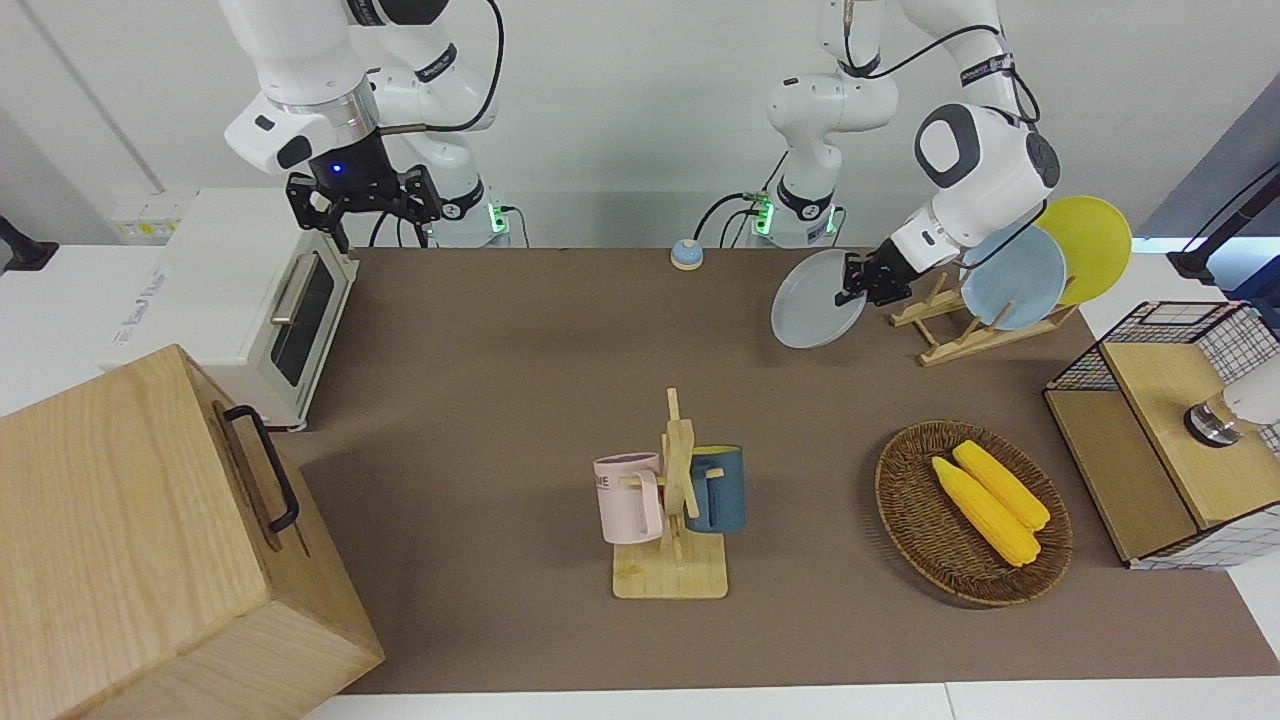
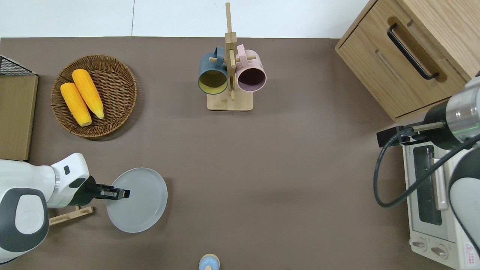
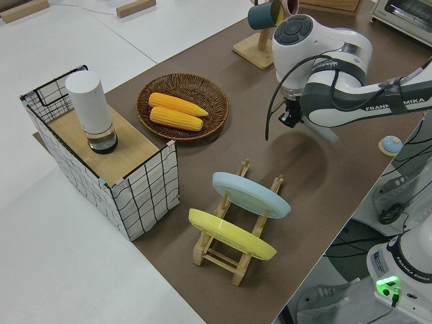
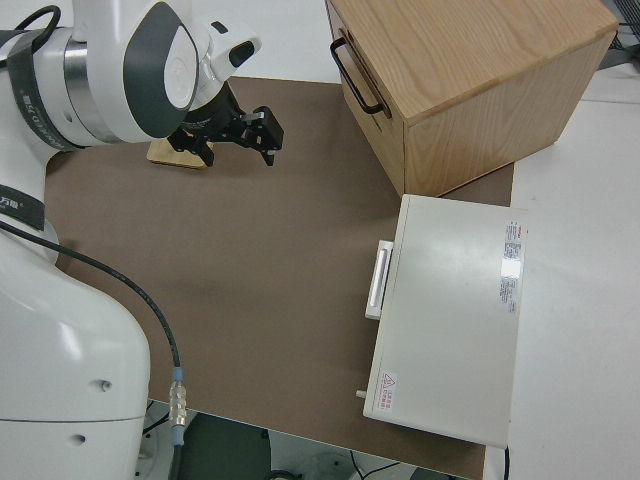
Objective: Pick gray plate from low plate rack and place it on table with left arm
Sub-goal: 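Lower the gray plate flat onto the table beside the rack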
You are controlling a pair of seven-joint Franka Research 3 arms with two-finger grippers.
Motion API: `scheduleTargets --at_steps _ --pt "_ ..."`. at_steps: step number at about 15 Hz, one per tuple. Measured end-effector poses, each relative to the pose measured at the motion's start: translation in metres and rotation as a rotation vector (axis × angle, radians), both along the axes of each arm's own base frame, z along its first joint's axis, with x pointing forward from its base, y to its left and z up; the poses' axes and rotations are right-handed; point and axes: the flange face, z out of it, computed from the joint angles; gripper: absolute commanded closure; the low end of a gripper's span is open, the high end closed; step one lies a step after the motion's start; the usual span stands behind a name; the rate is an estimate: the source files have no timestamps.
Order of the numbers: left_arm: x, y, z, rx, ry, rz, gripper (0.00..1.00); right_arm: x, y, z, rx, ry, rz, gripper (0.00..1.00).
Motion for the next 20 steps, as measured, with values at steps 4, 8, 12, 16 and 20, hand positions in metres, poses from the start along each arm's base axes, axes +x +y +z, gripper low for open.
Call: scheduleTargets --at_steps 4,8,12,16,20 --pt "-0.003 0.001 -0.024 -0.007 0.009 0.002 1.0 0.0 0.0 0.0 0.0 0.0 0.0 0.017" --pt "-0.002 0.004 -0.03 -0.018 0.003 0.001 1.0 0.0 0.0 0.0 0.0 0.0 0.0 0.017" --pt "-0.001 0.005 -0.031 -0.018 0.0 0.001 0.64 0.0 0.0 0.0 0.0 0.0 0.0 0.017" --pt "-0.001 0.005 -0.038 -0.008 -0.006 0.006 0.0 0.0 0.0 0.0 0.0 0.0 0.0 0.017" --pt "0.001 0.006 -0.044 -0.002 -0.007 0.01 0.0 0.0 0.0 0.0 0.0 0.0 0.0 0.017"
